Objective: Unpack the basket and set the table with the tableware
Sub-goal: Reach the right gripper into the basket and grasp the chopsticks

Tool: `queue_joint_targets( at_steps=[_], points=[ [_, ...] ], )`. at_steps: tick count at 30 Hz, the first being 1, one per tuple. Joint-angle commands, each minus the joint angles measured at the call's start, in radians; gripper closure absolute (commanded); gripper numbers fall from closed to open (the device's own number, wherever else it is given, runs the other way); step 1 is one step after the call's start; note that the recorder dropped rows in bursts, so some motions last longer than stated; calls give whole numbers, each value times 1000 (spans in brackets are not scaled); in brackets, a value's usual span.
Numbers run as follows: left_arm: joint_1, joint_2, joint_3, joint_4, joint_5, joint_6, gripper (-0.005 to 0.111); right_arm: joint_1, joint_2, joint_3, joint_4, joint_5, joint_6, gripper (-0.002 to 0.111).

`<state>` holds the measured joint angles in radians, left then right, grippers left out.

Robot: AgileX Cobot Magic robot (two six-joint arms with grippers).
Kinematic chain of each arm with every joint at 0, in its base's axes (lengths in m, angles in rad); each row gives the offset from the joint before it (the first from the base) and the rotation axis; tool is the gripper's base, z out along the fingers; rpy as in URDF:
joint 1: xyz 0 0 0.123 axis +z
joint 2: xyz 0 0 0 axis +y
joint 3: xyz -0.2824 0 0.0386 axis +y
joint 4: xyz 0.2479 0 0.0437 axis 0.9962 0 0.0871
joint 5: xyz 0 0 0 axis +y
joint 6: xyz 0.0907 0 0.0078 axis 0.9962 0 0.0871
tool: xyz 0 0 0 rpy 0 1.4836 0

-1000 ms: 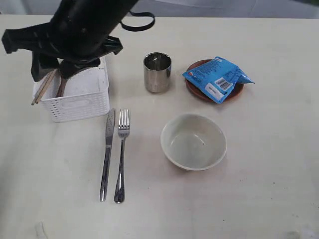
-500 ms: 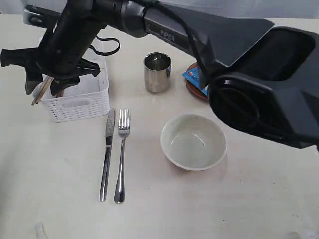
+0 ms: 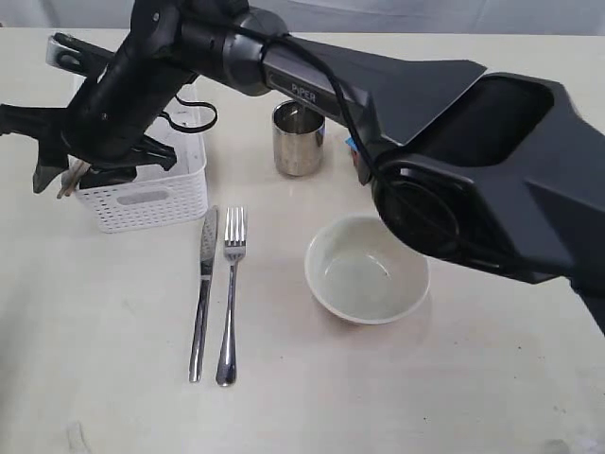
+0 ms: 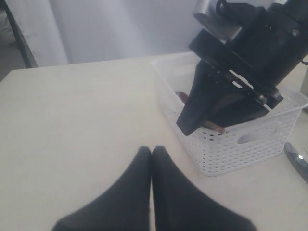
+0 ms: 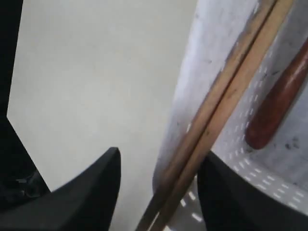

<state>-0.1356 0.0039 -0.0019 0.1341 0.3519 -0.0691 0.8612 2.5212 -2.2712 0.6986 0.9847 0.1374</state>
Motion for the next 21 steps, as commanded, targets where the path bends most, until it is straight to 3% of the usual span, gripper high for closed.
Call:
queue_joint_targets(
  at_steps=[1, 7, 21],
  points=[
    [-3, -4, 2, 0, -9, 1, 106, 2, -1, -8, 33, -44, -19, 69],
    [-3, -4, 2, 0, -9, 1, 106, 2, -1, -8, 33, -45, -63, 109],
    [-3, -4, 2, 0, -9, 1, 106, -43, -47, -8, 33, -28, -98, 109]
  ],
)
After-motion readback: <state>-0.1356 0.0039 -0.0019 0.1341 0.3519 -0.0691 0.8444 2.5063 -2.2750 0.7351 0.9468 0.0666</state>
